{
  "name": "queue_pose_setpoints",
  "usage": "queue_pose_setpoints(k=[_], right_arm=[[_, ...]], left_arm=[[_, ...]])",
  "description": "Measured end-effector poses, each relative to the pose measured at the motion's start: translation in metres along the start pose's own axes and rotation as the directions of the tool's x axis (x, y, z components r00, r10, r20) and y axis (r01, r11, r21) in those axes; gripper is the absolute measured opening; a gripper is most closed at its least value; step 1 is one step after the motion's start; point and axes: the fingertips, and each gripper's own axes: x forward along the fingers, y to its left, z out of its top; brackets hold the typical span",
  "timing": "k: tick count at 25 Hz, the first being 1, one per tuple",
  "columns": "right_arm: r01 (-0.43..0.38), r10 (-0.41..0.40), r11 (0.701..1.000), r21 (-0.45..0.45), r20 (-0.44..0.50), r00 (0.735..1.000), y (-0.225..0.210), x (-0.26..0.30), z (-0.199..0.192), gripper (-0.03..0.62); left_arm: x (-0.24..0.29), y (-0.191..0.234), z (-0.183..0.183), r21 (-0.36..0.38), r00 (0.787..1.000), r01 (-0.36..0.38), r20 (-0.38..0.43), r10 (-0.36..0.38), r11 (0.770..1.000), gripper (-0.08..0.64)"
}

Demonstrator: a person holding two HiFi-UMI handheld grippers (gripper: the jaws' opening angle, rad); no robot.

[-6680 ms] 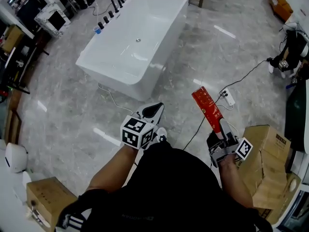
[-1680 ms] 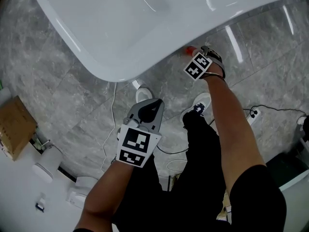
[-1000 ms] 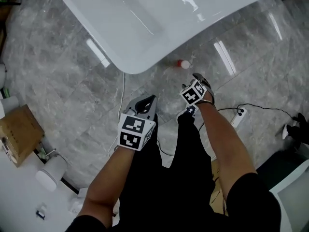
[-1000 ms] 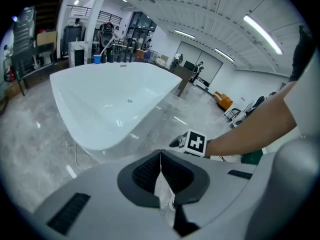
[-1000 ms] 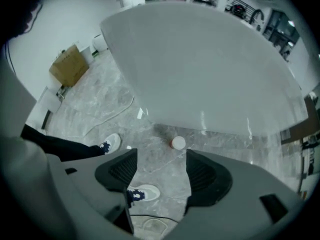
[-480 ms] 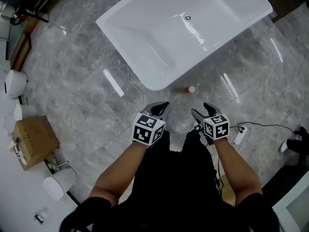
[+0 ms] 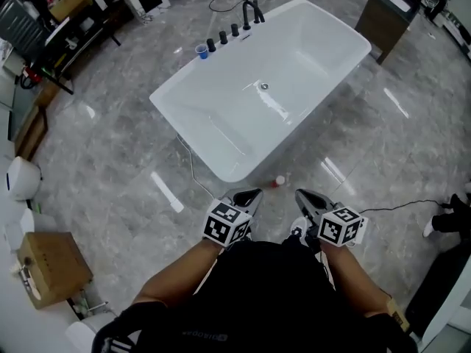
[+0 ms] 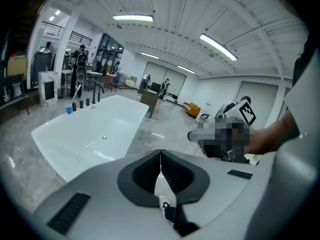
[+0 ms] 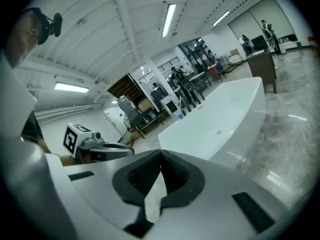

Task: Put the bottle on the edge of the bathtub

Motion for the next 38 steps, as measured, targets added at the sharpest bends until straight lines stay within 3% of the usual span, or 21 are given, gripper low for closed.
queue_pose_setpoints(k=[4,8,14,22,28,38], right_arm=[[-0.010,0.012,0.999,-0.031,0.074,0.997,0.027,-0.023,0.024,0.035],[0.034,-0.022,0.995,-0.091,0.135,0.991,0.055,-0.043,0.029,0.035],[0.045,-0.030,0.996,-0.076,0.181,0.983,0.072,-0.061,0.027,0.035],[0.048,-0.014,0.986,-0.158,0.209,0.978,0.071,-0.092,0.035,0.035],[0.019,0.023,0.975,-0.221,0.187,0.982,0.062,-0.136,0.022,0.035],[-0.038,0.061,0.986,-0.165,0.140,0.988,0.025,-0.214,-0.025,0.035]], left_arm=[[-0.009,-0.005,0.019,0.065,0.998,0.044,0.031,-0.046,0.997,0.017],[-0.020,-0.010,0.025,0.107,0.996,0.075,0.034,-0.079,0.991,0.017],[-0.038,-0.031,0.038,0.137,0.991,0.098,0.075,-0.109,0.986,0.017],[-0.054,-0.064,0.046,0.118,0.987,0.053,0.146,-0.070,0.992,0.017],[-0.049,-0.094,0.050,0.079,0.979,-0.017,0.202,0.000,0.997,0.017],[-0.030,-0.182,0.007,0.036,0.981,-0.070,0.182,0.062,0.997,0.017]])
